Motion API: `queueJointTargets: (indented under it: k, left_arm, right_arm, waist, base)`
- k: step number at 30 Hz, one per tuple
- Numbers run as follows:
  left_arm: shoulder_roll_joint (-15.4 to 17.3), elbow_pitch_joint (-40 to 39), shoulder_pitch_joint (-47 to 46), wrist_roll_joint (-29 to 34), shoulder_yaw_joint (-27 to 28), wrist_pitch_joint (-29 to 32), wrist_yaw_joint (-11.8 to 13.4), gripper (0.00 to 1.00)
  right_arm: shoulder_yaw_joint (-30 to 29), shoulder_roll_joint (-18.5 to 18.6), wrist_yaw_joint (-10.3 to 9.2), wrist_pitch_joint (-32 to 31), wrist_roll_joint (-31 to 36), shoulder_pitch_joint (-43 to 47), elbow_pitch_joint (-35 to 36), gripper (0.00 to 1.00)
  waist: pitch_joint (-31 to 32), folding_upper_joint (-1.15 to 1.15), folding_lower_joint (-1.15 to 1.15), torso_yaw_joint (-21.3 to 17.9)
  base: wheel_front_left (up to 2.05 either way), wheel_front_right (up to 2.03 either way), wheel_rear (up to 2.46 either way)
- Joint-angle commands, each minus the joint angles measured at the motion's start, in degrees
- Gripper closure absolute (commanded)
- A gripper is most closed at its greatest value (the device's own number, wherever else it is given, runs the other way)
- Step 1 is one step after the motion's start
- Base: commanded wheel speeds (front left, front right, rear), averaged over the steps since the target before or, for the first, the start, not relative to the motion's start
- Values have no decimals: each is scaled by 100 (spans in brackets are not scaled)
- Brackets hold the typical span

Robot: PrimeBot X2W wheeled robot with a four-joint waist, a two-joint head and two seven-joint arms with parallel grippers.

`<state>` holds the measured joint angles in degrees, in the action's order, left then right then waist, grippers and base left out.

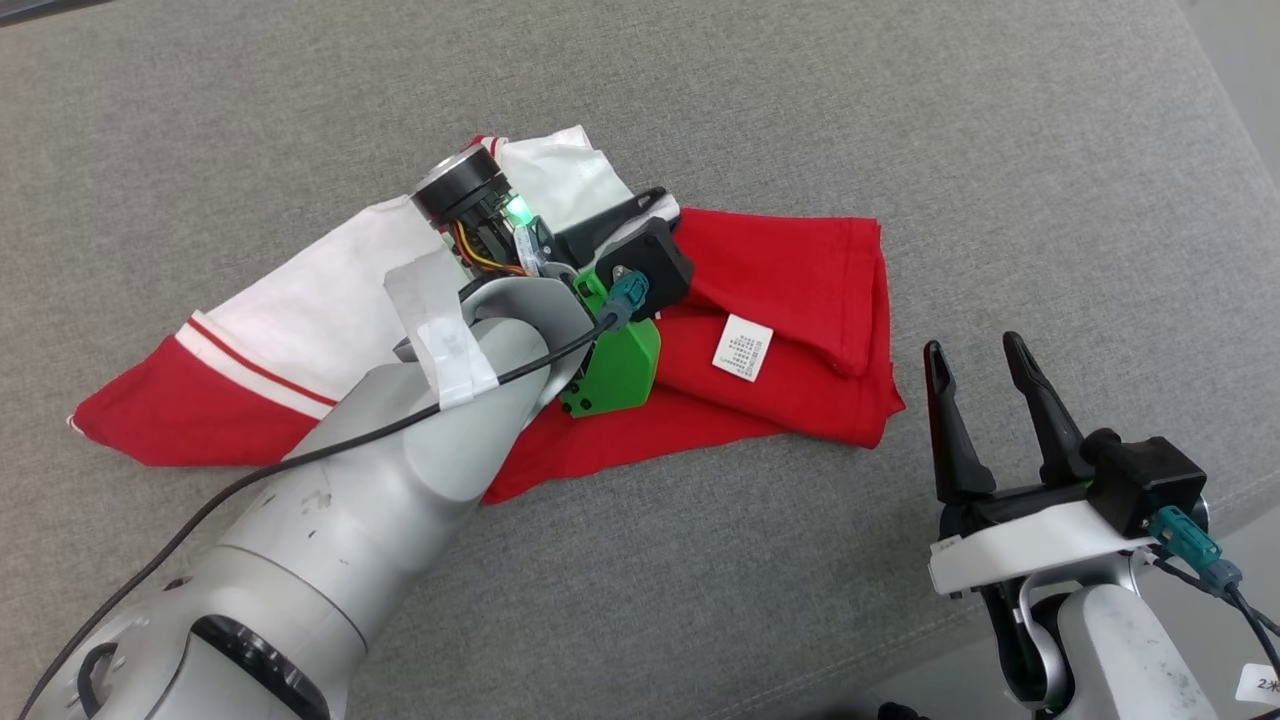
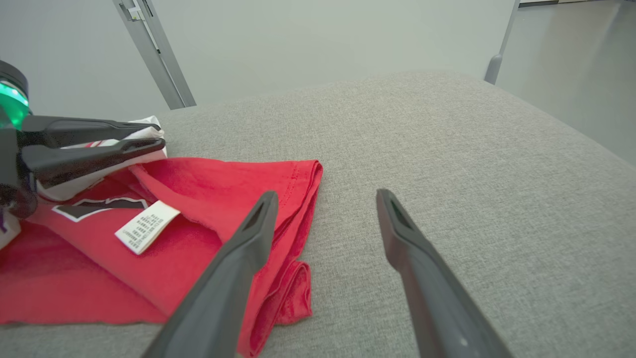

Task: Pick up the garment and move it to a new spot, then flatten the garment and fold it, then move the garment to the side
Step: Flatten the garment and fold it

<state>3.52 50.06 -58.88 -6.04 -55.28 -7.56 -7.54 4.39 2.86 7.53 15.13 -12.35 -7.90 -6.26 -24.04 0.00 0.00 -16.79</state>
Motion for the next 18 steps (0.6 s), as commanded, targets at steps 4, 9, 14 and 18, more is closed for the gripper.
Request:
queueJointTargets:
  k: [4, 9, 14, 18]
  left_arm:
    - [-4, -161, -145, -36, -12, -411, 84, 100]
    - [203, -891, 56, -351, 359, -698, 315, 100]
    - [734, -1914, 360, -1035, 1043, -756, 237, 100]
    - [1189, -2569, 625, -1603, 1591, -756, 199, 100]
  right_arm:
    - [-38, 4, -8, 2, 1, 42, -2, 0]
    - [-85, 6, -8, 2, 44, 93, 27, 0]
    - [-82, 7, -8, 2, 141, 124, -26, 0]
    - [5, 6, -8, 2, 169, 46, -81, 0]
  waist:
    - [53, 0, 0, 106]
    - [115, 0, 0, 324]
    - [189, 0, 0, 578]
    - [216, 0, 0, 668]
  base:
    - [0, 0, 0]
    - [0, 0, 0]
    - [0, 0, 0]
    - [0, 0, 0]
